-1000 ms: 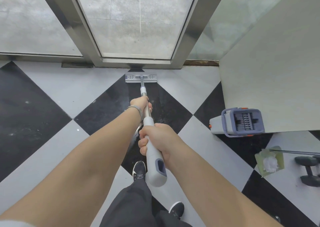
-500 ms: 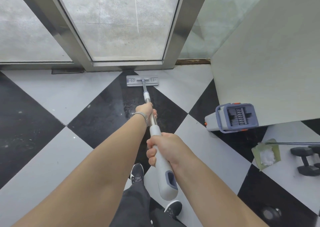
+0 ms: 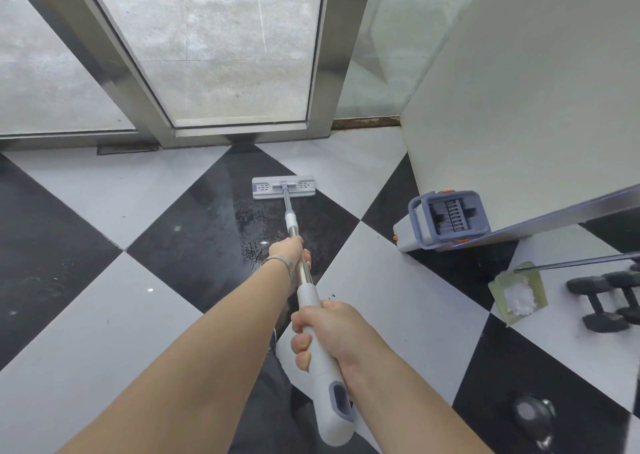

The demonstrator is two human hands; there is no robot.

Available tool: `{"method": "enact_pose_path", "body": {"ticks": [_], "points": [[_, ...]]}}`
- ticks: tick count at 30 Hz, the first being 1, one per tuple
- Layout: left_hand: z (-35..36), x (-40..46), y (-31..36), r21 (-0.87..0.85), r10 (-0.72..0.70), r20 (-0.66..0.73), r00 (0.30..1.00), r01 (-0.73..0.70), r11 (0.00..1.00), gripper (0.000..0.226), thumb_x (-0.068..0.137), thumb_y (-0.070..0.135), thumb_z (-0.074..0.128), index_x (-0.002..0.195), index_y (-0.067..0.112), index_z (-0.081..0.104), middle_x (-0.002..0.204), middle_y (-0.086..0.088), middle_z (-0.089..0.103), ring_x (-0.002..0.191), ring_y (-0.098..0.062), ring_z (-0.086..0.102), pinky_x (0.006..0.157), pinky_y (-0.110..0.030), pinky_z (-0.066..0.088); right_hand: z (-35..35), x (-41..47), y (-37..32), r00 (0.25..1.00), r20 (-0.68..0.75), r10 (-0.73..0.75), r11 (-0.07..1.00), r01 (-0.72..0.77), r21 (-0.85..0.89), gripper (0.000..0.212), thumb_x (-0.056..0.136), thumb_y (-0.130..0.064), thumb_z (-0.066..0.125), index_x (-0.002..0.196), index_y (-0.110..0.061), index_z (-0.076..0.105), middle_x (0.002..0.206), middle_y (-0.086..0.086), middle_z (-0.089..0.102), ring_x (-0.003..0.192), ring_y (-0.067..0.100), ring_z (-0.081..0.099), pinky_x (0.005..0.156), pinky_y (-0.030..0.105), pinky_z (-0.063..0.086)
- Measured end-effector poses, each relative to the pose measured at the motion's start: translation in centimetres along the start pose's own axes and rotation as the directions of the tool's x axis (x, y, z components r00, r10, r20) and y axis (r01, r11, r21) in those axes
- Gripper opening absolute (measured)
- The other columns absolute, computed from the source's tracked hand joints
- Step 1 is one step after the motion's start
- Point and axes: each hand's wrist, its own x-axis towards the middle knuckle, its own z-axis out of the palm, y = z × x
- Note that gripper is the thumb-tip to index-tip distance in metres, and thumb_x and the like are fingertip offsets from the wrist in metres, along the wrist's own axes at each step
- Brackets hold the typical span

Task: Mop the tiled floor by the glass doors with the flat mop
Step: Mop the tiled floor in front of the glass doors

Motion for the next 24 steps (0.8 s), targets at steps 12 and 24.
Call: {"method": "enact_pose_path", "body": {"ticks": [12,24], "points": [[1.7,-5.9,-10.3,-0.041,-0.034,0.054,0.998,0.036,0.998,0.011,0.098,0.015,0.046,0.088,0.012,0.048,0.054,-0.004,0.044,0.035,-0.014,0.039,0.04,-0.017,0.036,-7.9,-6.6,5.6,0.989,0.127,0.073,0.996,-0.08,0.049,0.01,0.093,0.007,0.044,0.093,-0.003,0.048,0.062,0.007,0.044,0.035,0.011,0.042,0.034,0.015,0.036],[-3.4,-7.7,-15.2,-0.096,-0.044,0.07,0.997,0.051,0.994,0.011,0.099,0.02,0.044,0.089,0.016,0.046,0.051,-0.002,0.04,0.027,-0.011,0.037,0.031,-0.015,0.034,-6.7,-9.6,10.7,0.969,0.203,0.139,0.99,-0.136,-0.029,0.016,0.093,0.007,0.037,0.089,-0.008,0.042,0.059,0.003,0.041,0.035,0.009,0.04,0.034,0.014,0.036]]}}
